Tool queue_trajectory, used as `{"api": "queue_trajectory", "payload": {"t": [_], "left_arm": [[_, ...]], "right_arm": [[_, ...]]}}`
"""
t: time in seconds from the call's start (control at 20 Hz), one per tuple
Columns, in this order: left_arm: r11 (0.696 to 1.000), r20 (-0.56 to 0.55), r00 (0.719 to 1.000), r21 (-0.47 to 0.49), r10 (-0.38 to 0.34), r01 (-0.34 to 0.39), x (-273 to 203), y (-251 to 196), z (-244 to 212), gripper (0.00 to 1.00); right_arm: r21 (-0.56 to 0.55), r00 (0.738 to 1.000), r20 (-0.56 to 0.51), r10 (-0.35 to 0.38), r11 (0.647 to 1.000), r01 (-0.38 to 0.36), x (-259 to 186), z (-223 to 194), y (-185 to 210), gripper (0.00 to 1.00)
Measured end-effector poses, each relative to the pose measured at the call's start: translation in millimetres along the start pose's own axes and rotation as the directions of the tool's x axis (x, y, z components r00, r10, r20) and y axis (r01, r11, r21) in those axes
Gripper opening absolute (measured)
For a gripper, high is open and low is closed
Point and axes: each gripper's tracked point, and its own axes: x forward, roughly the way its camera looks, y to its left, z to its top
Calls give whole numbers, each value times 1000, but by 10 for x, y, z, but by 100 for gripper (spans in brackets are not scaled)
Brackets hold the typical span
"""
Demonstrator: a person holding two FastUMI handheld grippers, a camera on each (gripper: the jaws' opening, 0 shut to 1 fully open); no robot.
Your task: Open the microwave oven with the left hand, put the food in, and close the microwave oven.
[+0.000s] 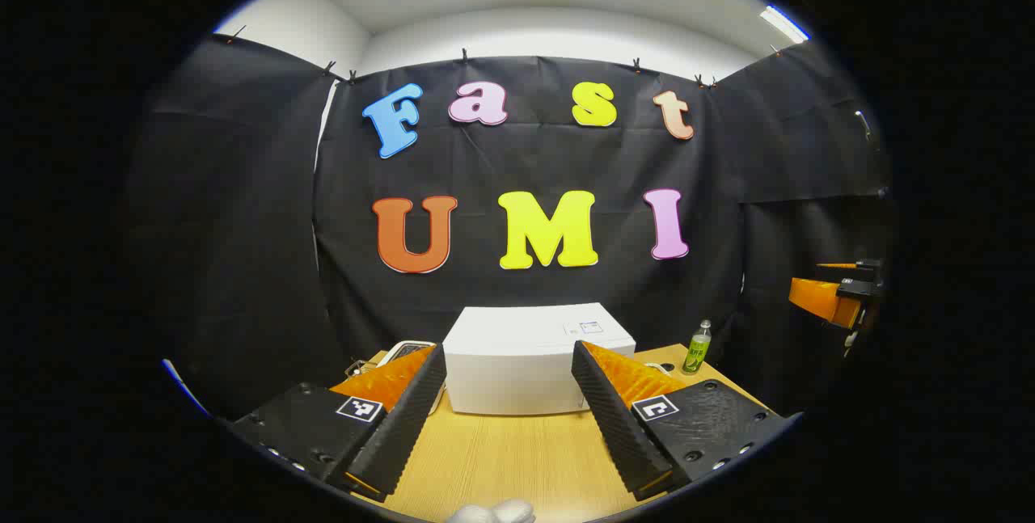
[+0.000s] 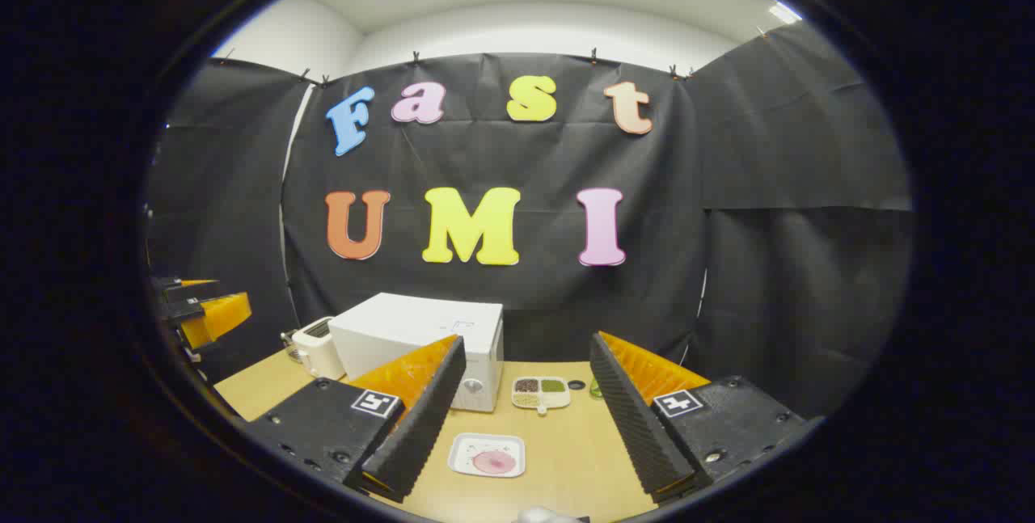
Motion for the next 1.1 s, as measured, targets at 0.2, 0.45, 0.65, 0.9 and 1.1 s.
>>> {"api": "queue_trajectory", "payload": {"t": [0.2,0.45,0.65,0.9,1.1], "left_arm": [[1000,2,1000,2,10,-10,20,43,5,96],[1000,-4,1000,1,31,-31,23,92,-16,100],[999,-4,999,7,47,-47,69,80,-16,96],[999,-10,999,16,45,-44,157,2,-41,96],[1000,1,1000,28,11,-11,338,-193,-162,96]], "right_arm": [[-2,1000,0,3,1000,-3,44,-25,17,92],[-9,1000,-1,12,1000,-12,73,-29,10,92],[-27,1000,11,23,999,-23,94,20,24,92],[-23,999,2,32,999,-32,148,-25,-16,99],[2,1000,-14,26,1000,-26,191,-82,-128,99]]}}
